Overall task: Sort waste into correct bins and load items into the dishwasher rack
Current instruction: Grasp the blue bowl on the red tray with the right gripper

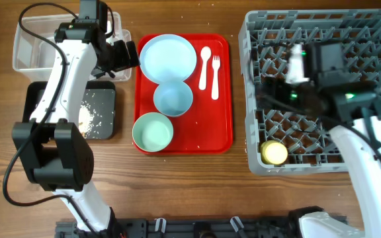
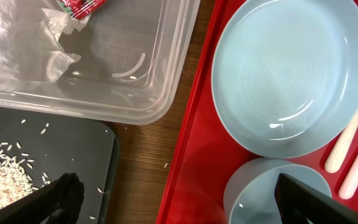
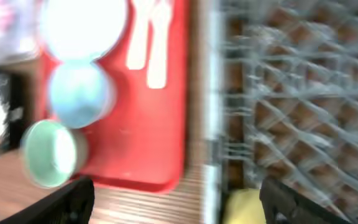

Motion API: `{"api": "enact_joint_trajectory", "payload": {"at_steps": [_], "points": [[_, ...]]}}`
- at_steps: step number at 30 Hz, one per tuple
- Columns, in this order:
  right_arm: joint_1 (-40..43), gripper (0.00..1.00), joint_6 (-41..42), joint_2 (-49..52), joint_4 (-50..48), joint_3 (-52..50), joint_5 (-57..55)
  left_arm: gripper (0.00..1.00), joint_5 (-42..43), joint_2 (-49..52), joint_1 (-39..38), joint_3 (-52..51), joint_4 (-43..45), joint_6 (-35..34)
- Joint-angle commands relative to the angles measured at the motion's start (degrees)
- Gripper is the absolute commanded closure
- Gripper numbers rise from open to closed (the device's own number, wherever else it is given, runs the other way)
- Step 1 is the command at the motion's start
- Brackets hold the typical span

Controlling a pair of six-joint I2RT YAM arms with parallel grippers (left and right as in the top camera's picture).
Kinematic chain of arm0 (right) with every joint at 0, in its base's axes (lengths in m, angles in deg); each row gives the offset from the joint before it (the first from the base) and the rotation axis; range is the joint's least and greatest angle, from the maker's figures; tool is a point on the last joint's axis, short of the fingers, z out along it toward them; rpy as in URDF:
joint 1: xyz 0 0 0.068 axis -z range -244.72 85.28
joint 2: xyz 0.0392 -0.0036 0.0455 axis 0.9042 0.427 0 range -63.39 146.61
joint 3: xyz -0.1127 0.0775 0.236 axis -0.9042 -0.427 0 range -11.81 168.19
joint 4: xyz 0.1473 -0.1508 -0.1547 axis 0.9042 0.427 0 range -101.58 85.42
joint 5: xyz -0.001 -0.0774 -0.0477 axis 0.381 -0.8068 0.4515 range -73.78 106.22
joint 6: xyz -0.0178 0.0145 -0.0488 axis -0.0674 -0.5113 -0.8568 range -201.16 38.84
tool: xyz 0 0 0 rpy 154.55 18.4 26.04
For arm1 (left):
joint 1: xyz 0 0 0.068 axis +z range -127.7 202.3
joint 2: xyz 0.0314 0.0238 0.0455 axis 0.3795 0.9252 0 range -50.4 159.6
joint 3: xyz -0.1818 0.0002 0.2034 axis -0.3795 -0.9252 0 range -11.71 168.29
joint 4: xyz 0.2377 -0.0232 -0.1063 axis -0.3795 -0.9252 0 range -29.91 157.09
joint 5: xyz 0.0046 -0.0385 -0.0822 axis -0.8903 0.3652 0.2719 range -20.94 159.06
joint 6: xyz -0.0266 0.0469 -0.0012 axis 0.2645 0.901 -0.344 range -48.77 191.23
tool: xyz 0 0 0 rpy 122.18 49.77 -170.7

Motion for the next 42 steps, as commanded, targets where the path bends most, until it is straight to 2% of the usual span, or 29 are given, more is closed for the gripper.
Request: {"api": "enact_joint_trajectory", "payload": {"at_steps": [1, 4, 7, 9, 16, 18, 19, 21, 23, 28, 33, 34, 36, 37, 40, 42], "points": [[-10.16, 0.15, 4.83, 2.14, -8.85, 0.63, 3.72, 0.00, -0.96, -0.79, 0.11, 0.50, 0.11, -0.31], [-17.86, 0.16, 9.92, 7.17, -16.33, 0.63, -1.81, 0.00, -0.96, -0.79, 0.11, 0.50, 0.11, -0.31], [-22.32, 0.14, 14.01, 15.47, -22.60, 0.63, -1.79, 0.00, -0.96, -0.79, 0.11, 0.50, 0.11, -0.31], [-22.88, 0.01, 14.40, 18.97, -23.74, 0.63, -1.81, 0.00, -0.96, -0.79, 0.11, 0.50, 0.11, -0.31], [-22.91, 0.01, 13.77, 21.77, -29.88, -0.52, -4.81, 0.00, -0.96, -0.79, 0.11, 0.50, 0.11, -0.31], [-22.91, 0.15, 14.88, 22.36, -31.80, -1.75, -6.60, 0.00, -0.96, -0.79, 0.11, 0.50, 0.11, -0.31], [-22.91, 0.18, 15.96, 22.80, -31.78, -1.75, -7.21, 0.00, -0.96, -0.79, 0.11, 0.50, 0.11, -0.31], [-22.88, 0.35, 16.96, 24.46, -32.20, -1.75, -7.58, 0.00, -0.96, -0.79, 0.11, 0.50, 0.11, -0.31], [-22.91, 0.43, 19.37, 26.49, -32.00, -1.75, -7.58, 0.00, -0.96, -0.79, 0.11, 0.50, 0.11, -0.31], [-22.91, 0.57, 21.49, 32.20, -34.53, -1.75, -7.61, 0.00, -0.96, -0.79, 0.11, 0.50, 0.11, -0.31], [-22.91, 0.58, 24.46, 38.71, -35.28, -1.75, -7.54, 0.00, -0.96, -0.79, 0.11, 0.50, 0.11, -0.31], [-22.88, 0.62, 24.33, 39.50, -35.39, -1.75, -7.56, 0.00, -0.96, -0.79, 0.11, 0.50, 0.11, -0.31], [-22.88, 0.73, 24.24, 39.58, -35.41, -1.73, -7.61, 0.00, -0.96, -0.79, 0.11, 0.50, 0.11, -0.31], [-22.88, 0.94, 24.22, 39.63, -35.34, -1.75, -7.63, 0.00, -0.96, -0.79, 0.11, 0.50, 0.11, -0.31], [-22.67, 0.96, 24.20, 39.19, -34.07, -1.68, -7.61, 0.00, -0.96, -0.79, 0.11, 0.50, 0.11, -0.31], [-21.00, 0.96, 21.03, 34.29, -32.89, -1.55, -8.11, 0.00, -0.96, -0.79, 0.11, 0.50, 0.11, -0.31]]}}
